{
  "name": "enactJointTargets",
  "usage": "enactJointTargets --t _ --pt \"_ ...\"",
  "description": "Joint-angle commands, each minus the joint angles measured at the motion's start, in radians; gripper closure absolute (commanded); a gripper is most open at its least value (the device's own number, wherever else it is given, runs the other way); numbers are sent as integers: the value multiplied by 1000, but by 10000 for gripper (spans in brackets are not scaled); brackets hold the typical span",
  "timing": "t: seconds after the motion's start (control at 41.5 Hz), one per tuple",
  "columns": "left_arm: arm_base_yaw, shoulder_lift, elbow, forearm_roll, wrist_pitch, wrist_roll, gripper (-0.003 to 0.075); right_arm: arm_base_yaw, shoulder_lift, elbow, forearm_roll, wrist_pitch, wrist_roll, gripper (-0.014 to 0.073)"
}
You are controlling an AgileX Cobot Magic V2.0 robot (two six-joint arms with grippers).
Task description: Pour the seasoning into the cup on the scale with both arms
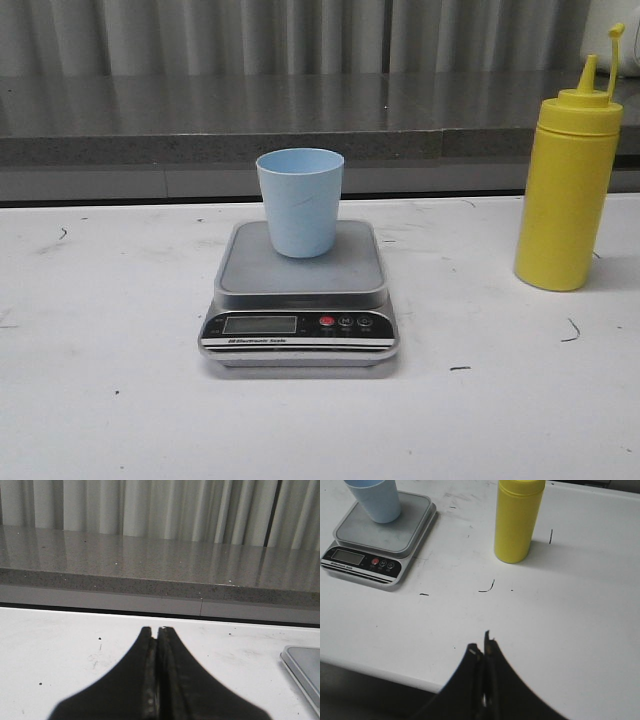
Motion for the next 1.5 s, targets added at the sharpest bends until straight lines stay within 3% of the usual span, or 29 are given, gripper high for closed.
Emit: enactJointTargets --t 0.0,0.241,0.458,0.675,0.965,1.471 --pt "2 -23 14 0 -85 0 740 -27 -23 2 -28 -96 -5 715" --pt "2 -21 14 0 -85 0 740 -184 -167 270 88 -501 -185 710" --pt "2 -21 14 0 -85 0 740 -339 -279 456 146 -694 -188 714" --pt "2 -21 14 0 -85 0 740 -409 -360 586 146 -892 -188 715" --pt "2 -21 14 0 -85 0 740 -453 -426 719 172 -1028 -186 715" --pt "2 -21 14 0 -85 0 740 -455 -426 716 172 -1012 -186 715"
